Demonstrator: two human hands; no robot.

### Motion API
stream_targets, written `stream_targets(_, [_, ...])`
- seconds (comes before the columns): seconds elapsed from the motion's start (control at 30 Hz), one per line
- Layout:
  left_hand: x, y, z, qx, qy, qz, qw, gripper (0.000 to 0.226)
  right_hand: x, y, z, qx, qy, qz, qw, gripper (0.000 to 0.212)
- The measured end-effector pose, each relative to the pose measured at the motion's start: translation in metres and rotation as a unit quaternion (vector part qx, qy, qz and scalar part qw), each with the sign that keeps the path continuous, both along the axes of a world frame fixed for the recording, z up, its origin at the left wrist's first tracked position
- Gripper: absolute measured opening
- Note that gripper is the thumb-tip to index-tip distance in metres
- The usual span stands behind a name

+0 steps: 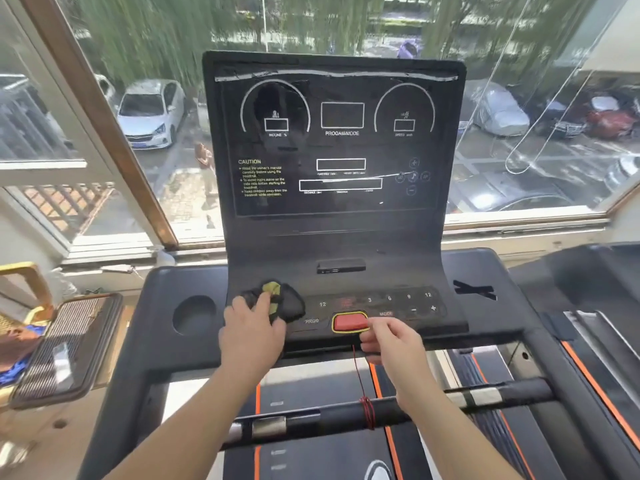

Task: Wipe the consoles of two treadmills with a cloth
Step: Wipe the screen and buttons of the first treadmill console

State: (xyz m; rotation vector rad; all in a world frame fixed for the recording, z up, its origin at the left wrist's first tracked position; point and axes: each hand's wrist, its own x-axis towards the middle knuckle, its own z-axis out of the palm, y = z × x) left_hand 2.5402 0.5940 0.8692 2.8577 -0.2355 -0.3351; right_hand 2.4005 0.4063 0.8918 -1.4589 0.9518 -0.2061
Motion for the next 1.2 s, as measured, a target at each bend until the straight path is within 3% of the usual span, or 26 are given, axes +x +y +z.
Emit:
stream_targets(0.17, [-0.024,-0.002,0.002,-0.001,0.025,-0.081,0.996,0.055,-0.002,0.002,0.009,0.022,-0.007,-0.016,1.0,0.021])
stream_targets(0.23, [-0.023,0.0,0.009,-0.05,0.078,-0.107,0.99,0.04,-0.001,-0.005,0.013,0.024,-0.009,-0.023,0.999,0.021])
stream_targets(0.3, [-0.014,-0.003,0.017,-0.135,0.101,-0.082,0.982,0.028,0.0,-0.013,0.018,0.018,-0.01,-0.025,0.999,0.02])
stream_targets(0.4, [0.014,-0.013,0.03,-0.182,0.024,-0.003,0.983,0.044,0.007,-0.025,0.026,0.014,-0.008,-0.014,1.0,0.019])
stream_targets(0.5, [0.05,-0.028,0.046,-0.161,-0.024,0.023,0.986,0.05,0.027,-0.039,0.035,0.015,-0.004,0.005,1.0,0.018])
stream_targets(0.63, [0.071,-0.064,0.061,-0.076,-0.037,-0.026,0.996,0.051,0.052,-0.068,0.044,-0.037,-0.006,-0.013,0.999,0.018])
stream_targets(0.8, [0.051,-0.141,0.06,-0.081,-0.026,-0.064,0.994,0.054,0.055,-0.122,0.042,-0.066,-0.01,-0.051,0.996,0.028])
stream_targets(1.0, [0.011,-0.276,0.045,-0.052,0.008,-0.205,0.977,0.047,0.026,-0.167,0.025,-0.057,-0.014,-0.091,0.994,0.021])
stream_targets(1.2, [-0.033,-0.309,0.031,-0.069,0.14,-0.378,0.912,0.056,-0.007,-0.196,0.024,-0.078,-0.018,-0.163,0.983,0.025])
